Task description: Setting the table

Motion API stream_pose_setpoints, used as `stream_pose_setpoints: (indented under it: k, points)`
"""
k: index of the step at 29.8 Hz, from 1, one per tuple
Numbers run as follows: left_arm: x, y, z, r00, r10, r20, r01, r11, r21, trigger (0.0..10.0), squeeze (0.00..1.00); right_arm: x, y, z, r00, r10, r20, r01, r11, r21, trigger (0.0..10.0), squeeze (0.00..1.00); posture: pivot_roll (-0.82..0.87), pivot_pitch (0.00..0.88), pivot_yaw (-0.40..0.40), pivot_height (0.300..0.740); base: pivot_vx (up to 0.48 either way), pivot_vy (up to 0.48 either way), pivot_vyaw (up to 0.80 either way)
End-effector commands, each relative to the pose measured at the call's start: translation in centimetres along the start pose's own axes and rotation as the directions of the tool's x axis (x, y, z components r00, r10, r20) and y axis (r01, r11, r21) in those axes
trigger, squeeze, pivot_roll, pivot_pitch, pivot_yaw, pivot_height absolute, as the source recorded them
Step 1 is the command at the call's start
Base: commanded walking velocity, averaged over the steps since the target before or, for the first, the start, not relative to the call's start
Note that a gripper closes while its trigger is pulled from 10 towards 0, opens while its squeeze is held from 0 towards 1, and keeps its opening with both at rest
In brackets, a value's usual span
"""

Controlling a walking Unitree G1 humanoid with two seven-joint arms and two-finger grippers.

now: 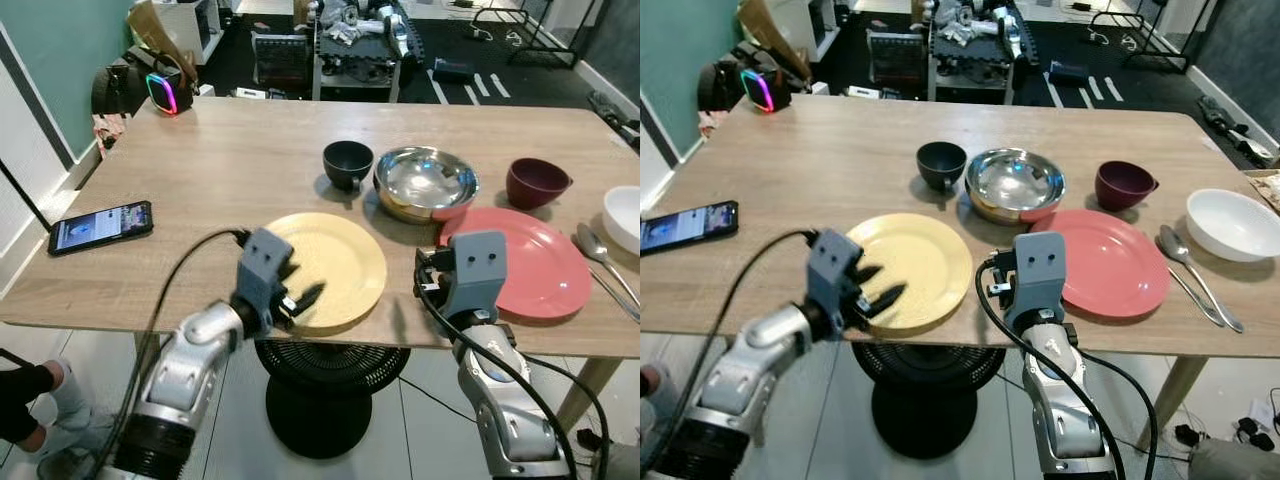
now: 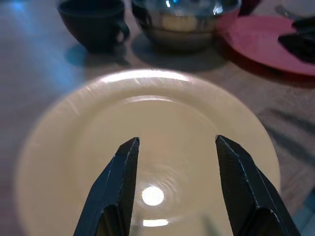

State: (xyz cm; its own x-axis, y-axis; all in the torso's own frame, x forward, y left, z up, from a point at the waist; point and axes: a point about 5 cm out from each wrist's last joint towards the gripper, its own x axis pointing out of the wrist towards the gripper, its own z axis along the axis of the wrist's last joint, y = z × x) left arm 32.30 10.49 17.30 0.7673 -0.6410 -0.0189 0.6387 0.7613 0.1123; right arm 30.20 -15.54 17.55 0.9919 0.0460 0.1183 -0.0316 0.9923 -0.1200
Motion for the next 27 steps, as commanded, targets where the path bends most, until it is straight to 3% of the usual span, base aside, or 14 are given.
stream_pose_setpoints:
  k: [1,5,7,9,14,21,27]
  points:
    - [-0.3,0.6,1.1,0.999,0.011,0.044,-0.012,1.0,0.024,10.0,0.0,0.0,0.1,-0.4,1.0,0.002,-0.012,-0.002,1.0,0.008,10.0,0.0,-0.05,0.061,0.063,0.74,0.0,0.0,0.0]
    - [-1.5,1.8,2.5,0.994,0.074,0.08,-0.078,0.996,0.042,10.0,0.0,0.0,0.0,-0.5,1.0,-0.001,-0.012,0.001,1.0,0.01,10.0,0.0,-0.04,0.064,0.066,0.74,0.0,0.0,0.0]
    - [-2.5,2.4,2.0,0.989,0.134,0.055,-0.137,0.989,0.052,10.0,0.0,-0.1,0.0,-0.7,1.0,-0.002,-0.017,0.002,1.0,0.011,10.0,0.0,-0.03,0.066,0.062,0.74,0.0,0.0,0.0]
    - [-2.5,2.4,2.0,0.989,0.134,0.055,-0.137,0.989,0.052,10.0,0.0,-0.1,0.0,-0.7,1.0,-0.002,-0.017,0.002,1.0,0.011,10.0,0.0,-0.03,0.066,0.062,0.74,0.0,0.0,0.0]
    - [-4.1,4.2,-1.3,0.965,0.261,-0.038,-0.26,0.965,0.025,10.0,0.0,0.3,0.3,-1.1,0.999,0.0,-0.04,0.001,0.999,0.04,10.0,0.0,-0.02,0.077,0.046,0.74,0.0,0.0,0.0]
    - [-3.5,4.9,-2.0,0.967,0.246,-0.058,-0.246,0.969,0.016,10.0,0.0,0.3,0.3,-1.5,0.998,-0.009,-0.068,0.014,0.997,0.07,10.0,0.0,-0.03,0.084,0.043,0.74,0.0,0.0,0.0]
    - [-2.2,5.5,-2.3,0.973,0.212,-0.092,-0.205,0.975,0.086,10.0,0.0,0.0,-0.2,-2.0,0.995,-0.036,-0.09,0.046,0.993,0.105,10.0,0.0,-0.05,0.103,0.048,0.74,0.0,0.0,0.0]
